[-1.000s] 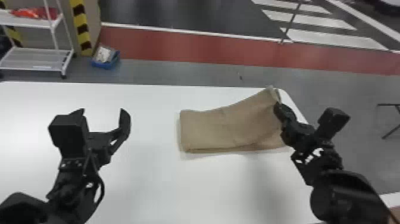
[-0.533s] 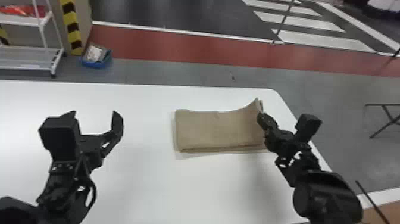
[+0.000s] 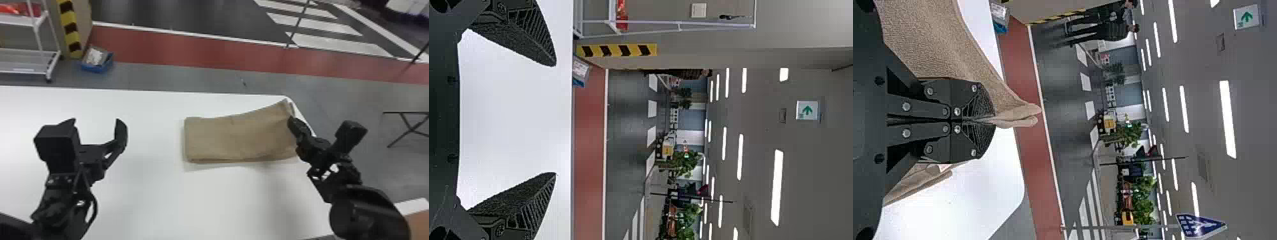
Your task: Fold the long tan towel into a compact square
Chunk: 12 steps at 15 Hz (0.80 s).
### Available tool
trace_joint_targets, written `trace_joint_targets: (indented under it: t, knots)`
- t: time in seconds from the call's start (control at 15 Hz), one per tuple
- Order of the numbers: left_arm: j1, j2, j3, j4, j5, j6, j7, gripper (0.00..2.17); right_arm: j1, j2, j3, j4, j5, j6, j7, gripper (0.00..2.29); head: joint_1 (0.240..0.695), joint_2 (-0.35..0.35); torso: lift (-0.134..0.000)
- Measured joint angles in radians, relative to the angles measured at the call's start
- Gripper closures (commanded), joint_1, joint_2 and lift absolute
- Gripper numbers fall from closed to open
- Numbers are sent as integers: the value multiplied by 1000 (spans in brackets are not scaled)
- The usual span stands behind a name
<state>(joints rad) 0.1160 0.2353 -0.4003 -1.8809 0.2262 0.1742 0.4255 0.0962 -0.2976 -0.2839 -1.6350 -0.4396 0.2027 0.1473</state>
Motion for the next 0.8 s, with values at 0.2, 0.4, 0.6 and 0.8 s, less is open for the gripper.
trace_joint_targets:
  t: [0.2, 0.4, 0.6, 0.8]
  knots:
    - [-1, -1, -5, 0, -1, 0, 0, 110, -12, 0, -3, 51, 16, -13, 3, 1322, 695, -313, -124]
    - [2, 1, -6, 0, -4, 3, 2, 110, -61, -2, 22, 166, 52, -68, 7, 1231, 695, -317, -124]
    - [8, 6, -4, -1, -5, 6, 5, 107, -84, -6, 38, 225, 80, -95, 5, 19, 695, -316, -124]
    - [10, 7, -5, -3, -5, 3, 8, 103, -72, -6, 23, 225, 105, -122, -13, 39, 695, -330, -124]
